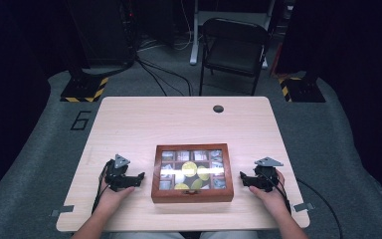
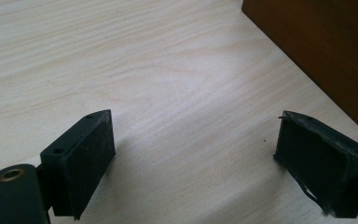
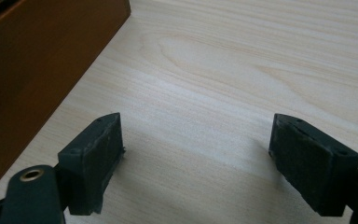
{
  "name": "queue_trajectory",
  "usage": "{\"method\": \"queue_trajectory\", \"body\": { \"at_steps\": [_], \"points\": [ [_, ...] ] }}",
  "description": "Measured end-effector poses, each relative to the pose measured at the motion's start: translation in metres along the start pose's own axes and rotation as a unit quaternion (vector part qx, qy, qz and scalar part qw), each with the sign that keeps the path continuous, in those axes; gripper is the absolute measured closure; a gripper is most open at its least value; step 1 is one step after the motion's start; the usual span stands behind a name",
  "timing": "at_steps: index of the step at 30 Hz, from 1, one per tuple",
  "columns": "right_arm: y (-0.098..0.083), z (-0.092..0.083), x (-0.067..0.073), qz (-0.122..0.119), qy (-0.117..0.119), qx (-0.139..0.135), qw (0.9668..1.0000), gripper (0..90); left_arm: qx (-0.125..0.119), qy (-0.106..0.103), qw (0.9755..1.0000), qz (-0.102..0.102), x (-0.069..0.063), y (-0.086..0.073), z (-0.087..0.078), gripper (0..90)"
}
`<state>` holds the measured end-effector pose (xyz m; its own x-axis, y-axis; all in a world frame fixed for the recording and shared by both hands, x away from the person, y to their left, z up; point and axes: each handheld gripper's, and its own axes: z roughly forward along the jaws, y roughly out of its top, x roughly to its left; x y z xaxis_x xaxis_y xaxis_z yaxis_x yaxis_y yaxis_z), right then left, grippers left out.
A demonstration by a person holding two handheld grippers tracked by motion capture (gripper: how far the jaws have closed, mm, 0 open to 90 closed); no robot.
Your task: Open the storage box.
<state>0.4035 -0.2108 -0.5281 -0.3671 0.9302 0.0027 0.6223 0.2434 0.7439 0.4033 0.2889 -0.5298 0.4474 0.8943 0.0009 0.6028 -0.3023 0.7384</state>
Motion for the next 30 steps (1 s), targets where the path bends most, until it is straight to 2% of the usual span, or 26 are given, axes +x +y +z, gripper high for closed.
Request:
{"method": "queue_trajectory", "body": {
  "at_steps": [9, 19, 21, 23, 24, 25, 26, 27, 30],
  "points": [
    [0.0, 0.0, -0.001, -0.002, 0.002, -0.002, 1.0, 16.7, -0.003, 0.004, 1.0, -0.001, -0.001, -0.001, -0.001, 12.4],
    [0.0, -0.001, 0.0, -0.008, 0.002, 0.0, 1.0, 19.6, -0.004, -0.011, 0.9999, -0.004, 0.0, -0.002, -0.005, 18.8],
    [0.001, -0.001, 0.001, -0.003, 0.004, 0.003, 1.0, 24.0, 0.0, -0.012, 0.9999, -0.01, 0.0, -0.001, -0.007, 22.8],
    [0.002, -0.002, 0.0, -0.008, 0.006, 0.002, 0.9999, 30.6, 0.0, -0.018, 0.9995, -0.024, 0.0, 0.0, -0.009, 25.3],
    [0.003, -0.003, 0.001, -0.004, 0.005, 0.003, 1.0, 33.3, -0.003, -0.017, 0.9995, -0.027, 0.0, 0.0, -0.009, 26.0],
    [0.004, -0.004, 0.0, -0.011, 0.004, 0.008, 0.9999, 35.9, 0.0, -0.019, 0.9995, -0.025, -0.001, 0.001, -0.01, 27.0],
    [0.006, -0.005, 0.002, -0.01, -0.001, 0.003, 0.9999, 38.3, 0.0, -0.019, 0.9995, -0.026, -0.001, 0.002, -0.012, 27.7],
    [0.007, -0.007, 0.002, -0.019, -0.006, -0.002, 0.9998, 40.9, -0.004, -0.018, 0.9994, -0.028, -0.002, 0.003, -0.013, 28.0],
    [0.012, -0.014, 0.004, -0.027, -0.004, -0.016, 0.9995, 42.7, -0.006, -0.024, 0.9991, -0.035, -0.004, 0.004, -0.019, 31.2]
  ]
}}
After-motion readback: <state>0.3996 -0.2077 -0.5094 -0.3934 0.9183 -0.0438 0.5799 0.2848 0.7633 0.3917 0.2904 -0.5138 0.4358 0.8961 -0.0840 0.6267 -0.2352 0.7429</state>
